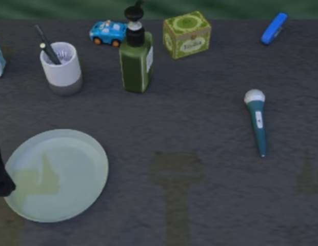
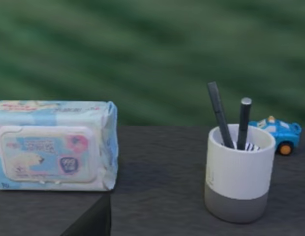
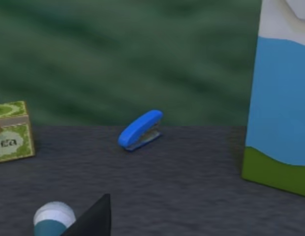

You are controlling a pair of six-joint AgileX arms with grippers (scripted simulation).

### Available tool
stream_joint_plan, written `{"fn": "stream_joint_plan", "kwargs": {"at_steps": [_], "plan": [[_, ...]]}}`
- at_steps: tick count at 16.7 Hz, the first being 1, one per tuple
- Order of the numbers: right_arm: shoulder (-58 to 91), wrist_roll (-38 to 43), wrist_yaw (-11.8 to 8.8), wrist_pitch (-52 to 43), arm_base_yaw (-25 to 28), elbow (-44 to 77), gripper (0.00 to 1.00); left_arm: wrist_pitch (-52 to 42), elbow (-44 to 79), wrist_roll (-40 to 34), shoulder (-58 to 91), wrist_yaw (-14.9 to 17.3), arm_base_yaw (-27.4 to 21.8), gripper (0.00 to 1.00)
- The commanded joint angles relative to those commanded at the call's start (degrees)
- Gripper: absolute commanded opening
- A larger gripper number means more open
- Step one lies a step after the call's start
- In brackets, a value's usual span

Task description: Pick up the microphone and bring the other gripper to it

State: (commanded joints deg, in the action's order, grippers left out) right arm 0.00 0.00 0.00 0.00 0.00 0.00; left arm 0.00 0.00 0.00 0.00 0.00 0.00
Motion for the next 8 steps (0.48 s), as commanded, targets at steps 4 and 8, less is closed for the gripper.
{"fn": "stream_joint_plan", "kwargs": {"at_steps": [4, 8], "plan": [[1.76, 0.5, -0.02, -1.18, 0.53, 1.76, 1.0, 0.0, 0.0, 0.0, 0.0, 0.0, 0.0, 1.0], [12.67, 3.3, 0.2, -7.73, 3.11, 11.84, 1.0, 0.0, 0.0, 0.0, 0.0, 0.0, 0.0, 1.0]]}}
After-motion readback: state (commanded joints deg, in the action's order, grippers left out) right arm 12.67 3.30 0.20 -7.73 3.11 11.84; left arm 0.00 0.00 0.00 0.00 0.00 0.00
